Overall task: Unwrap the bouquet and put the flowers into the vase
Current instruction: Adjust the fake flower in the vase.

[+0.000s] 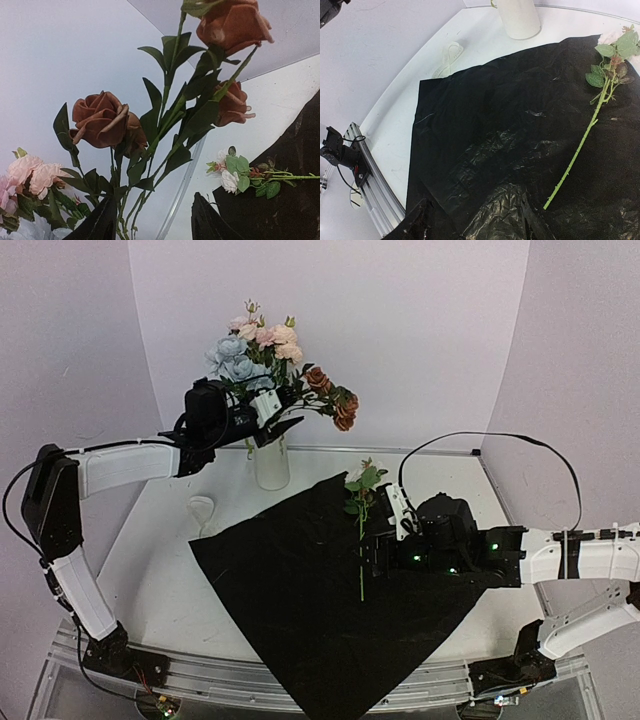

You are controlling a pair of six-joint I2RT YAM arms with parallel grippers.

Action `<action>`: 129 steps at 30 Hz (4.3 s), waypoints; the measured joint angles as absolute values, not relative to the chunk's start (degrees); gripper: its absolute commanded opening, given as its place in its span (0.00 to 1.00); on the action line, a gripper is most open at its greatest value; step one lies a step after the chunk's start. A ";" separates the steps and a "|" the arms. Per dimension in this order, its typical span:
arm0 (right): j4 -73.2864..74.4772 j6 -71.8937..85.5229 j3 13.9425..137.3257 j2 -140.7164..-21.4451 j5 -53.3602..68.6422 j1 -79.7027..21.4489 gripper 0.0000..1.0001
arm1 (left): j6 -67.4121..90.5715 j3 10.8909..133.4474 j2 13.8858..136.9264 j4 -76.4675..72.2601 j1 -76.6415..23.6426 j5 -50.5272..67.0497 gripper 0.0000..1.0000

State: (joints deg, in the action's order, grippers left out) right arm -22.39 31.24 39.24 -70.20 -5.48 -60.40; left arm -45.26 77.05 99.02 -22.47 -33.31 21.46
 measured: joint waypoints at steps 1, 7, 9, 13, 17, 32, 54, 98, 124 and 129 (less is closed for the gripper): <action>-22.39 31.24 39.24 -70.16 -5.50 -60.40 0.60 | -45.63 77.89 100.02 -22.47 -33.32 21.45 0.50; -22.39 31.24 39.24 -69.93 -5.72 -60.40 0.60 | -47.17 81.28 104.35 -22.44 -33.30 21.24 0.50; -22.37 31.27 39.24 -69.89 -5.69 -60.40 0.60 | -47.91 82.16 105.28 -22.44 -33.30 20.84 0.50; -22.37 31.29 39.24 -69.89 -5.67 -60.40 0.60 | -50.16 84.04 107.11 -22.46 -33.30 19.25 0.50; -22.34 31.31 39.24 -69.89 -5.65 -60.40 0.60 | -52.78 86.66 109.89 -22.47 -33.32 16.38 0.49; -22.24 31.31 39.38 -70.74 -5.96 -60.40 0.60 | -55.70 93.43 116.36 -22.48 -33.32 9.76 0.10; -21.87 29.87 42.44 -75.31 -6.79 -60.40 0.60 | -43.44 99.61 120.40 -22.46 -33.43 -6.48 0.00; -20.47 32.19 43.24 -76.42 -10.21 -59.20 0.59 | -39.18 93.21 119.88 -22.50 -36.57 -13.87 0.58; -18.49 36.55 41.31 -72.33 -12.68 -57.41 0.60 | -39.46 88.66 115.77 -22.45 -43.77 -36.51 0.78; -18.47 36.69 40.53 -71.61 -12.66 -57.41 0.60 | -39.06 89.88 115.62 -22.46 -43.70 -38.13 0.79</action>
State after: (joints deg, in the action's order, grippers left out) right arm -18.47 36.69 40.53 -71.61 -12.66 -57.41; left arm -39.06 89.88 115.62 -22.46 -43.70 -38.13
